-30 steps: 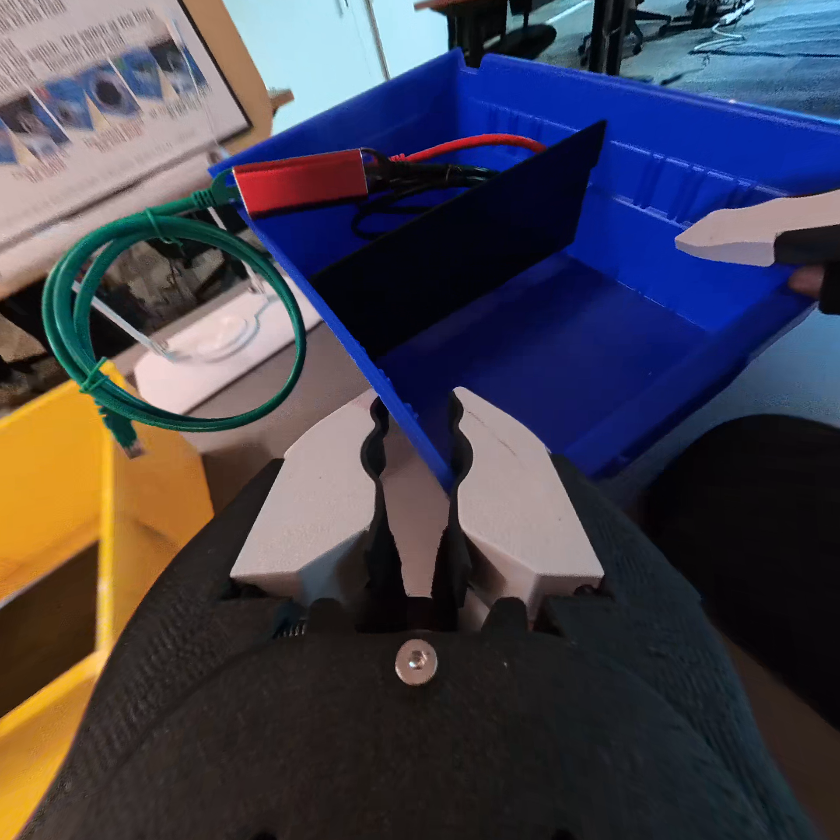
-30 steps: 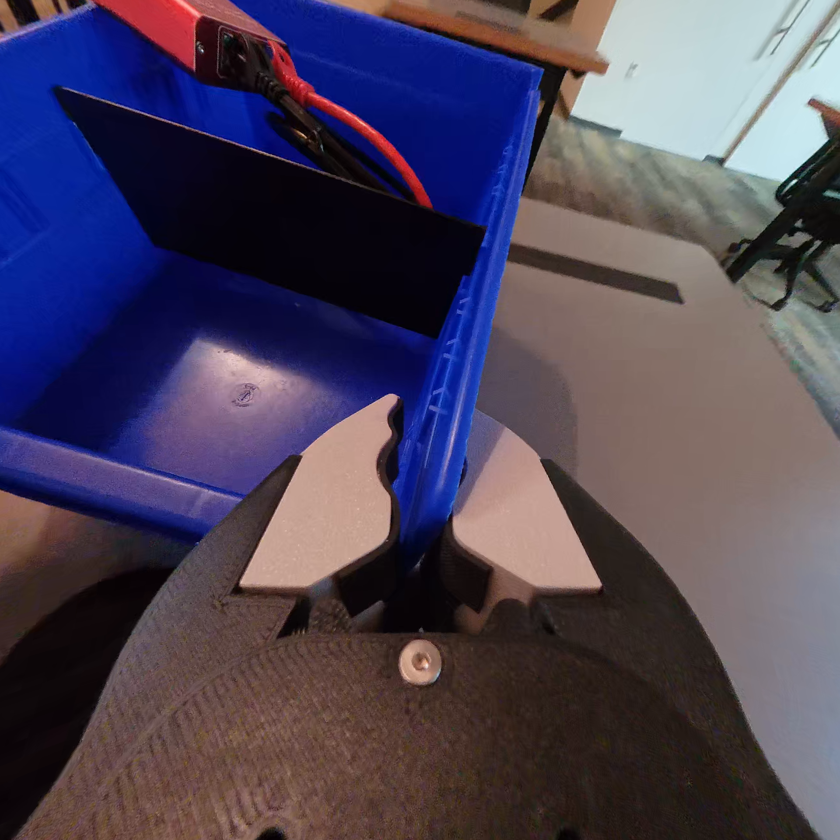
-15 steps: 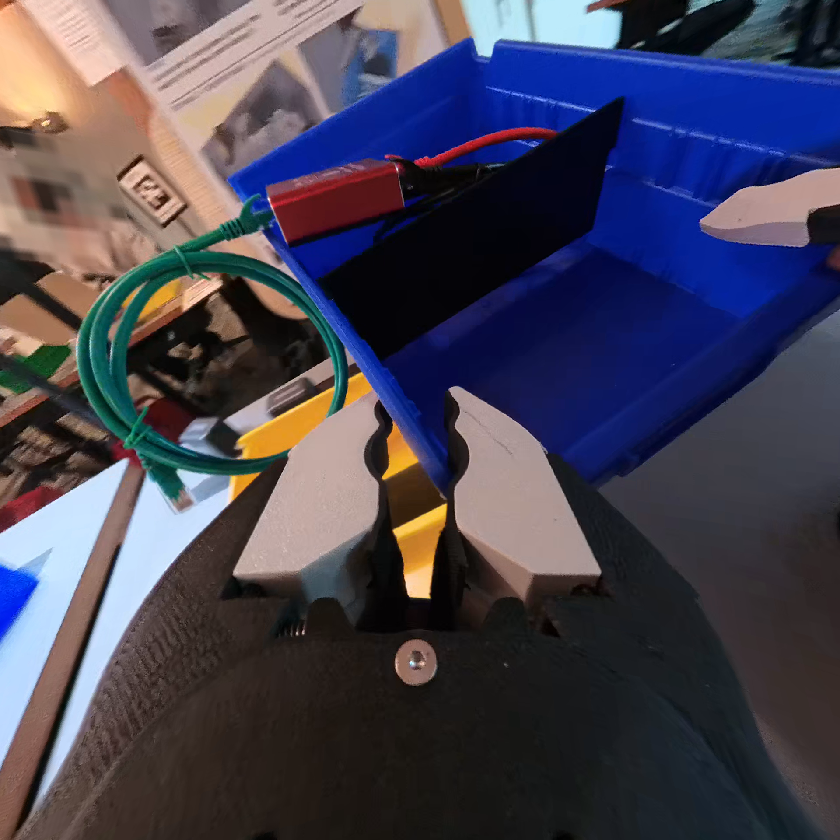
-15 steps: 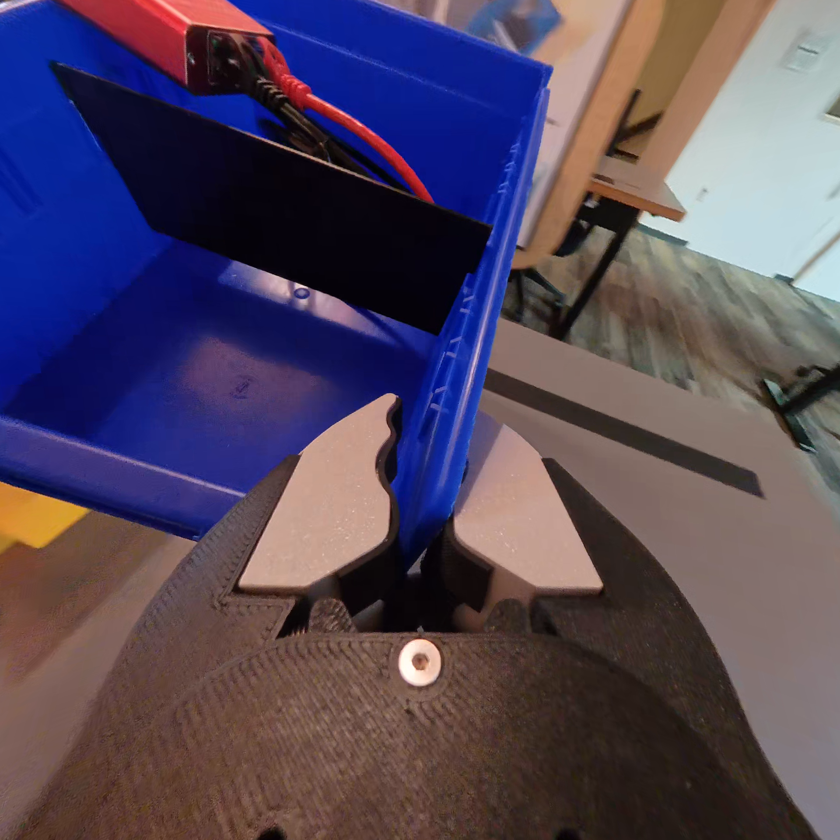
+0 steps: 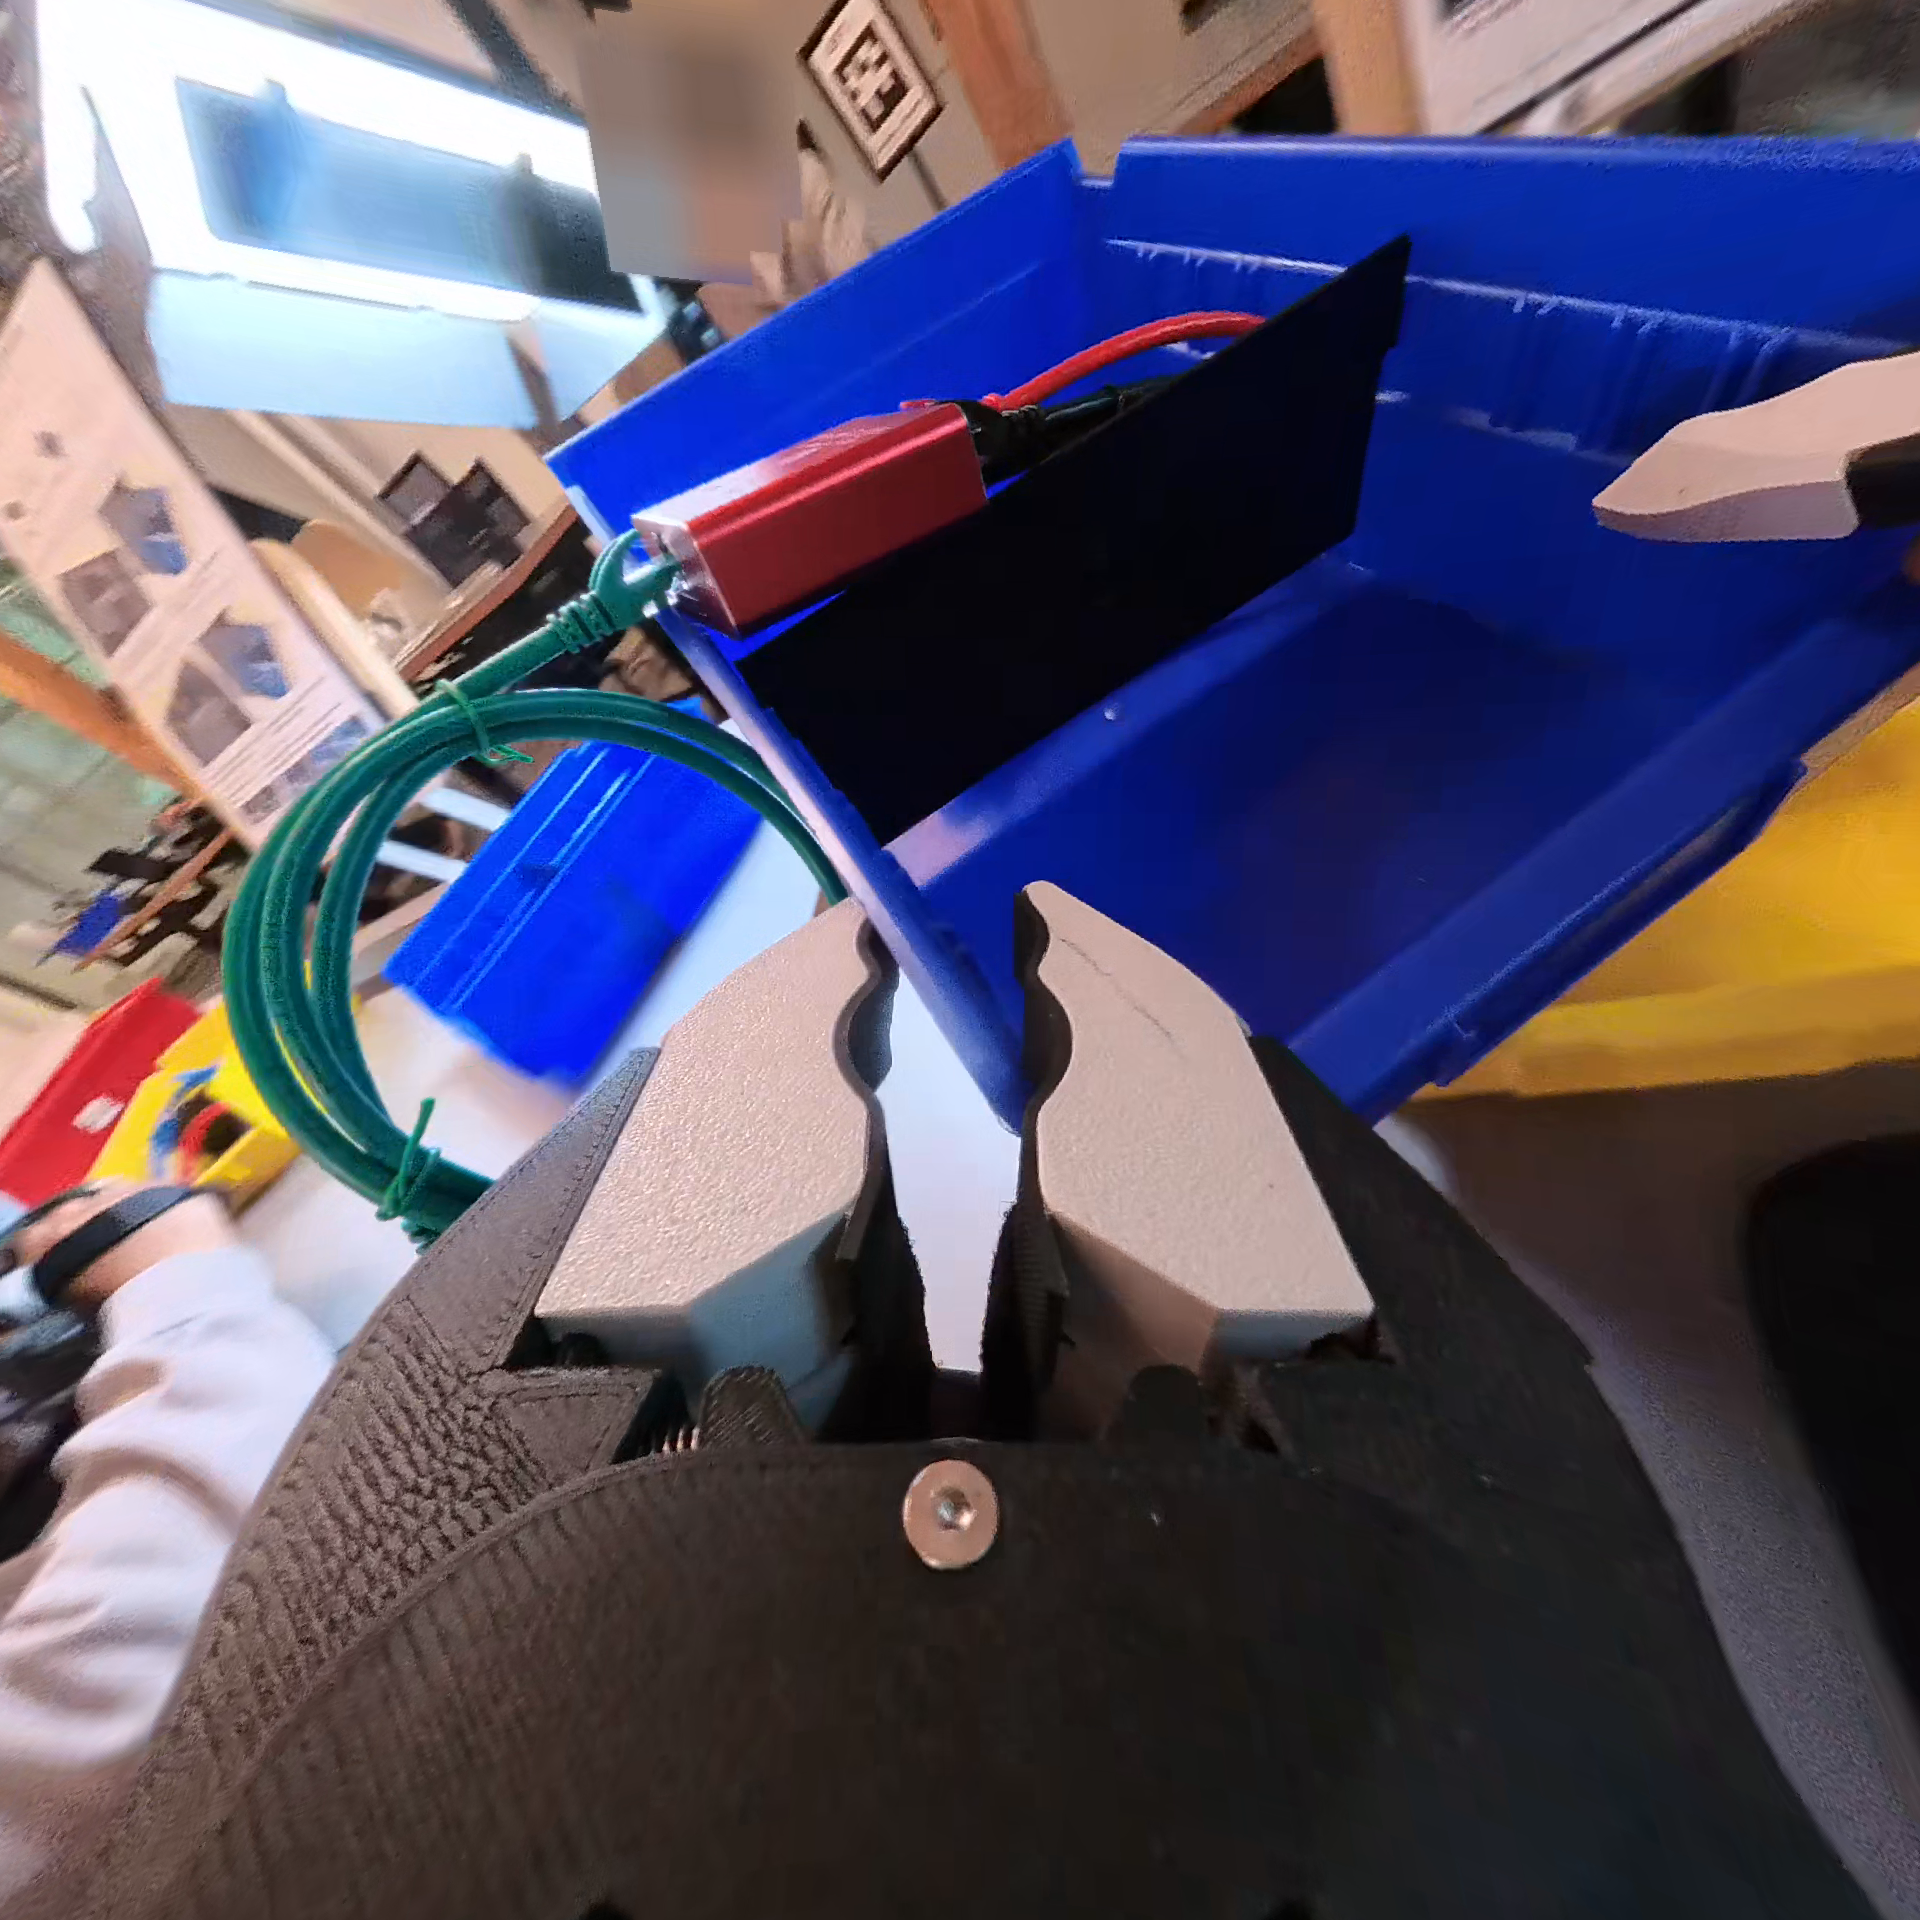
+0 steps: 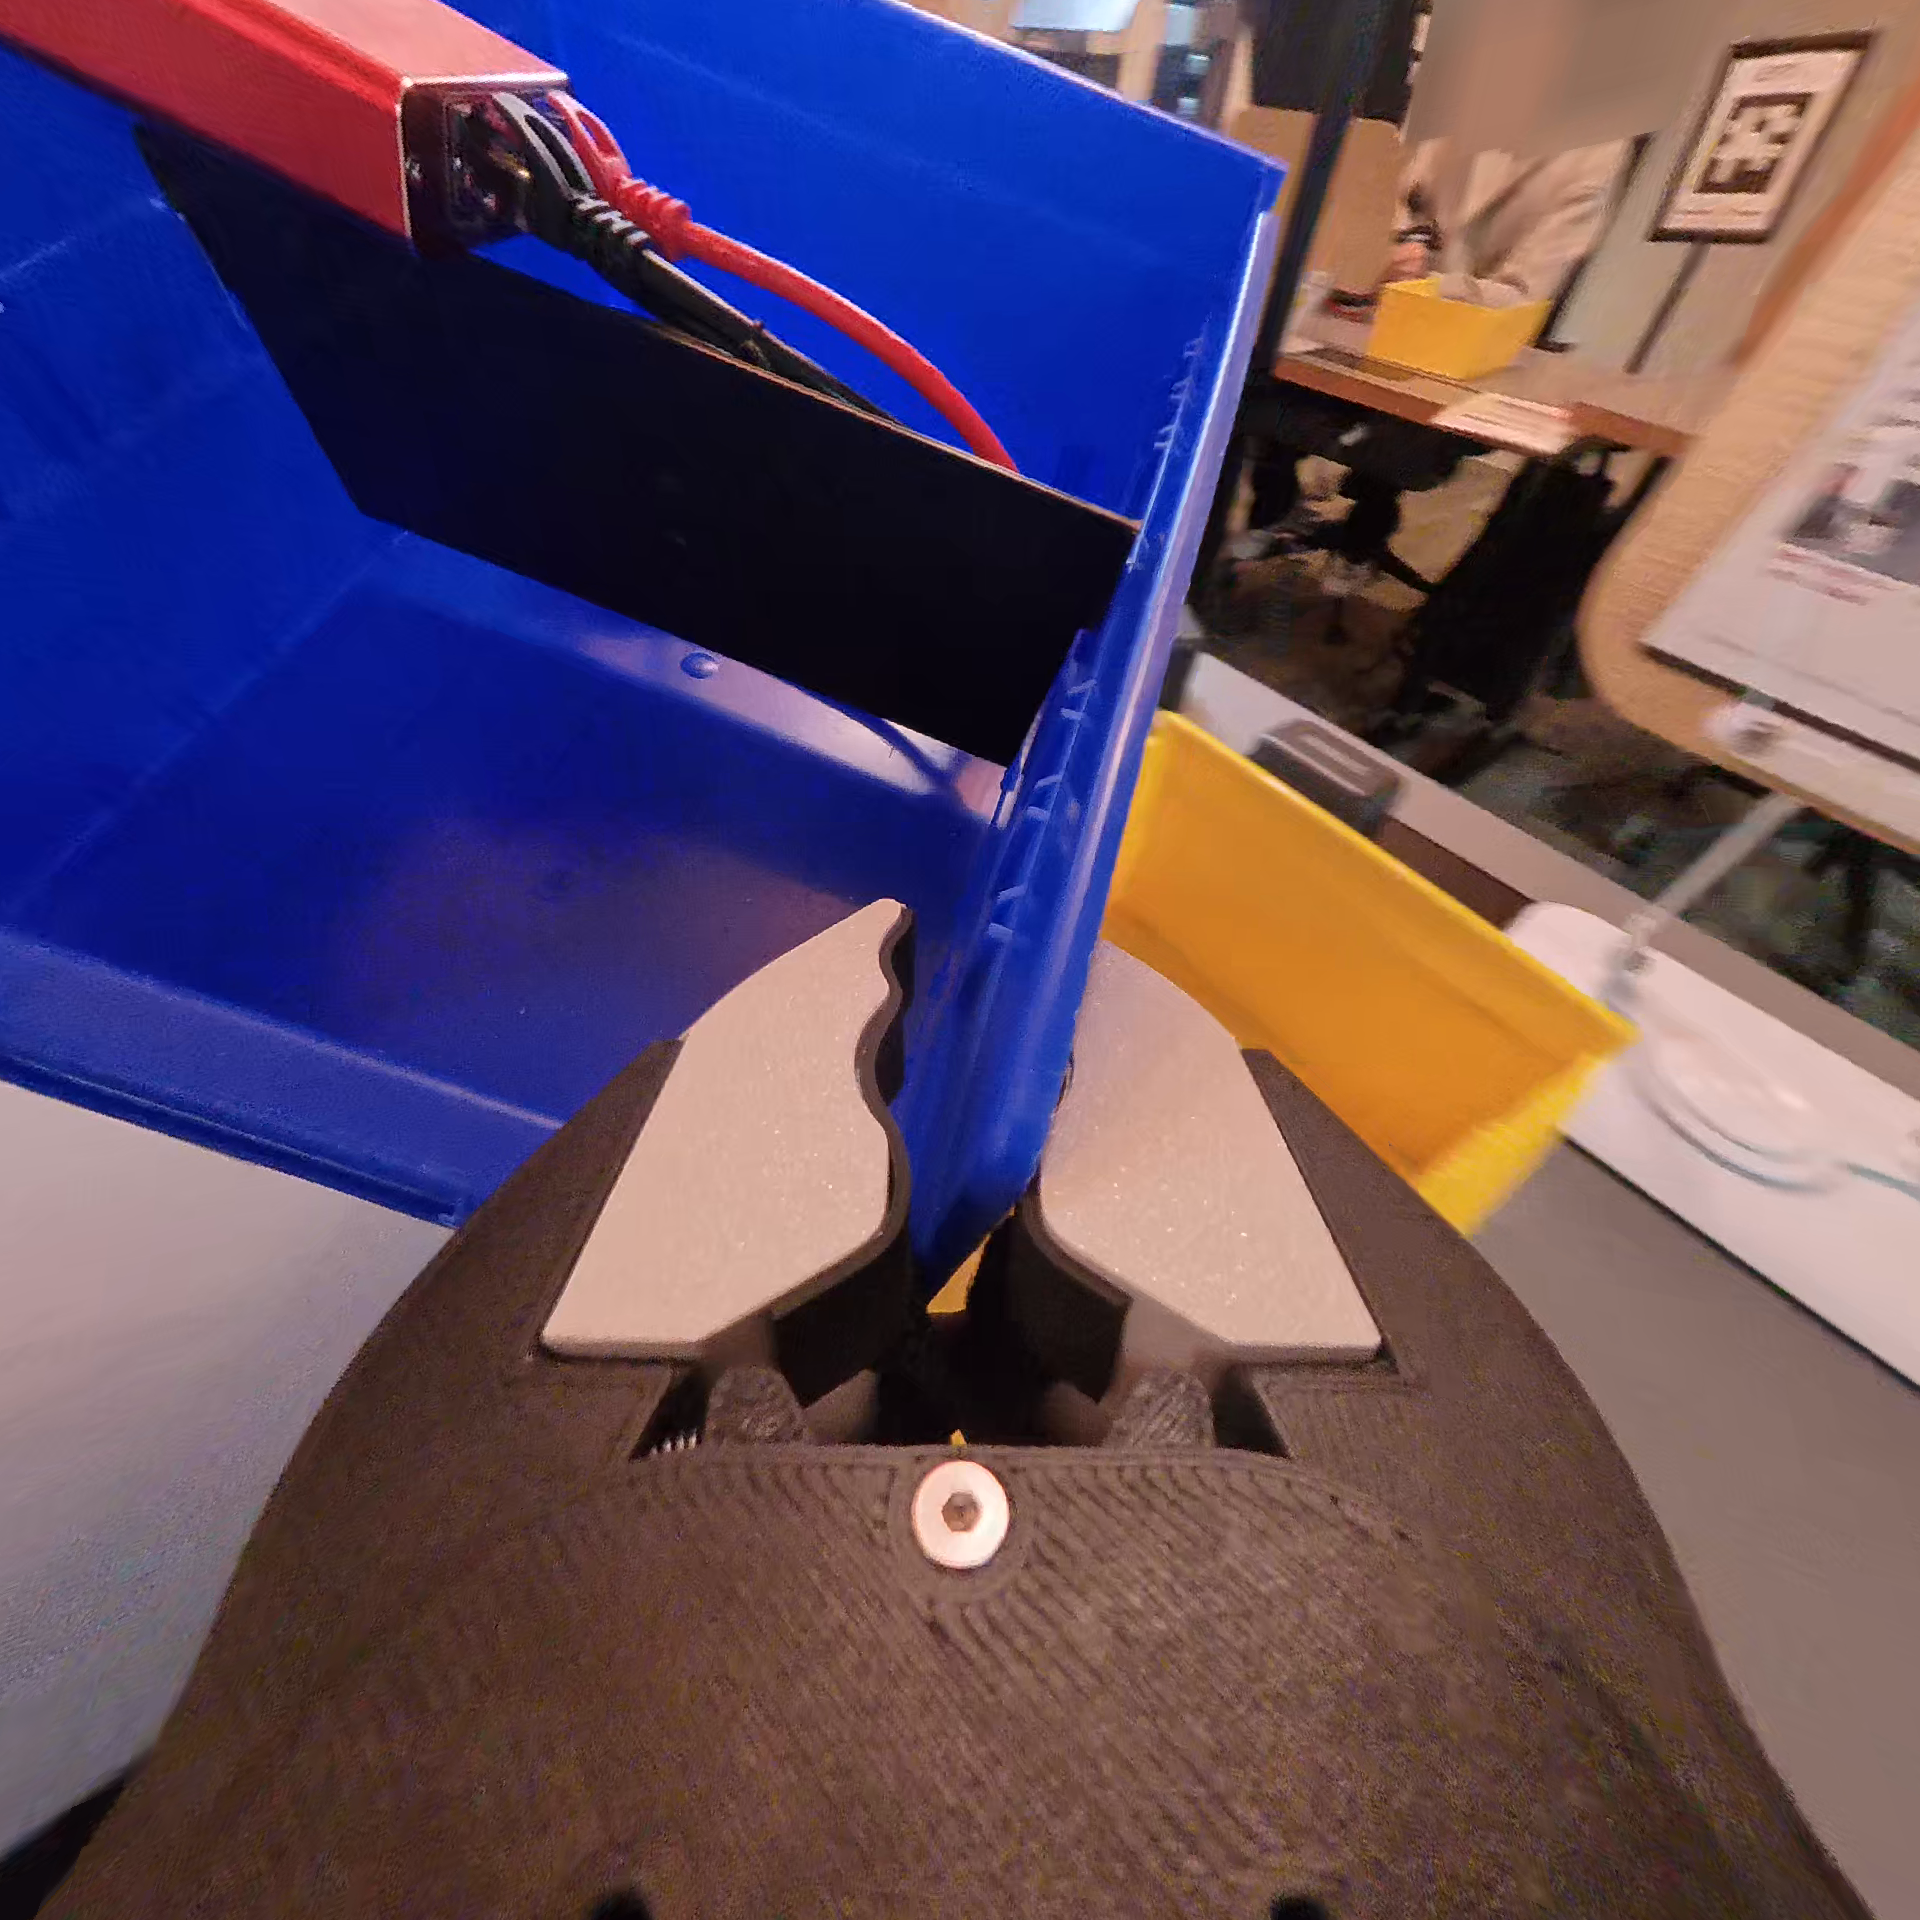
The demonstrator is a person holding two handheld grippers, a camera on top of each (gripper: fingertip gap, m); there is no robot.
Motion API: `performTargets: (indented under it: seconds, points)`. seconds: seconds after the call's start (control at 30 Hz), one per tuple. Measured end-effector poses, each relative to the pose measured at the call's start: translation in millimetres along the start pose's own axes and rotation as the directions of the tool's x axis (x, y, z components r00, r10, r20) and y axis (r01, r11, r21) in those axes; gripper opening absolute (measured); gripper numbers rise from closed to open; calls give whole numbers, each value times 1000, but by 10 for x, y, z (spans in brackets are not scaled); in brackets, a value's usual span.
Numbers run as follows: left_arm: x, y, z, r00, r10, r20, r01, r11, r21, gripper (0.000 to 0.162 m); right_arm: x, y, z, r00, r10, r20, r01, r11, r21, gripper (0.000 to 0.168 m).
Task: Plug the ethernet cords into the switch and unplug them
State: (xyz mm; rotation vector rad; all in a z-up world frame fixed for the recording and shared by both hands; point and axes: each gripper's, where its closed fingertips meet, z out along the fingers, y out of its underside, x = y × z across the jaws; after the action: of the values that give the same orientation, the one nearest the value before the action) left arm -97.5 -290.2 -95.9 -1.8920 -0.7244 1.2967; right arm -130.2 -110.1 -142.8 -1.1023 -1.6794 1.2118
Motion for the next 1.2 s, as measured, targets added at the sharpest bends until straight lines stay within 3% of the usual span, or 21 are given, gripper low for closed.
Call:
performTargets:
  seconds: [0.23, 0.5, 0.7, 1.2]
  points:
    - [-646, 520, -380, 984, 104, 142, -83, 986, -144, 20, -1028, 2, 487, 974, 67, 217, -77, 996, 36, 17]
    - [-724, 1018, -404, 987, 106, 125, -77, 973, -218, 19, -1482, 347, 649, 960, 94, 264, -94, 995, -14, 18]
    - [-505, 1252, -171, 997, 11, 74, 3, 982, -188, 20, -1311, 536, 663, 979, 29, 200, -21, 999, -42, 18]
    - [481, 1058, 472, 987, -69, -143, 60, 996, -68, 20, -283, 1016, 268, 1000, 0, -23, -3, 992, -127, 18]
